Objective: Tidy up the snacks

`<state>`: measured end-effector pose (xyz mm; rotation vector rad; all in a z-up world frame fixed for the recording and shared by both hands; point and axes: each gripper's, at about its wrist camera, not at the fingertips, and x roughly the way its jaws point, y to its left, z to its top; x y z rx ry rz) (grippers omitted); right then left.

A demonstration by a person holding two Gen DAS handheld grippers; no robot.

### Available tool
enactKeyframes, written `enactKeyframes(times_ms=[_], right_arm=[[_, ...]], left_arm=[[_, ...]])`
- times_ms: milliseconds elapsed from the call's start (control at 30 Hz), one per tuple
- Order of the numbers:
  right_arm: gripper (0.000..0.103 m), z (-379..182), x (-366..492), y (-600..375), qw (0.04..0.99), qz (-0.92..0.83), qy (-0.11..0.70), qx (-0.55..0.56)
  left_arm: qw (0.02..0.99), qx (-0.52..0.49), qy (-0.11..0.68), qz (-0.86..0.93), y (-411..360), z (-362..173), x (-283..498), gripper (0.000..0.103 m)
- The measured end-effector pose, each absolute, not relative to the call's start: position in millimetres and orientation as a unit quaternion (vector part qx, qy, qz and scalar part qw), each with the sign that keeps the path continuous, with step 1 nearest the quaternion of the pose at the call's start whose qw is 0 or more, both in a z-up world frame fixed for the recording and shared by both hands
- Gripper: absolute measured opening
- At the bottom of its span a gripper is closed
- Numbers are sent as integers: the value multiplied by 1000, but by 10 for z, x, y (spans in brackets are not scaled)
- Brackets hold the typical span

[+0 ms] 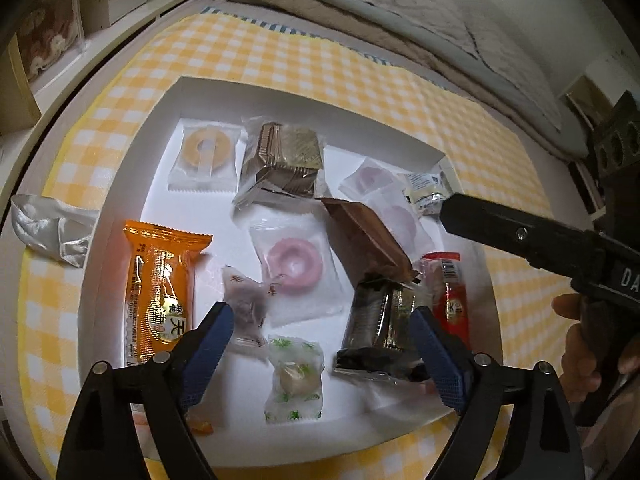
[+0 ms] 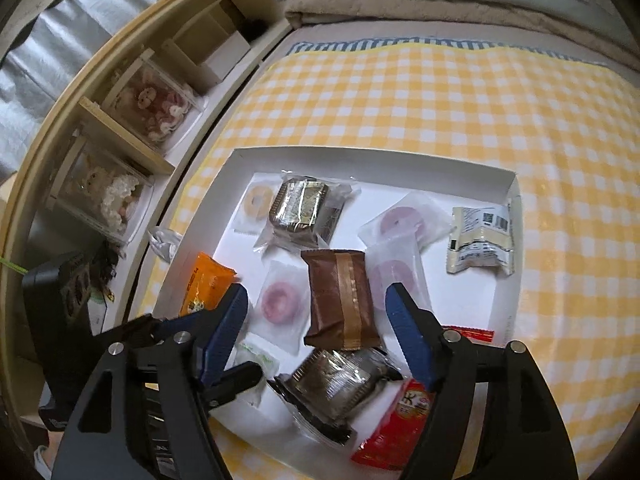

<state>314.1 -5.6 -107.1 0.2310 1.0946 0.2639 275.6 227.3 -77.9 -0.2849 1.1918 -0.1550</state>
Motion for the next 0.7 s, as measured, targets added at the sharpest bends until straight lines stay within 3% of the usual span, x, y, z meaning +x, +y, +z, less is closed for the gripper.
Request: enactKeyframes(times_ms=[400, 533, 567, 700], right_arm=[[73, -1114, 3087, -125, 828, 120, 538, 99], [74, -1004, 3018, -130, 840, 125, 521, 90], [76, -967, 2999, -133, 842, 125, 517, 88], [103, -802, 2890, -193, 859, 115, 493, 75]], left_arm=[[817, -119, 560, -73, 2199, -716, 2762, 90], [827, -112, 545, -75, 2196, -602, 2751, 99], [830, -110, 541, -77, 2197, -573, 2740, 103], [838, -109, 528, -84, 2194, -460, 2674, 103]])
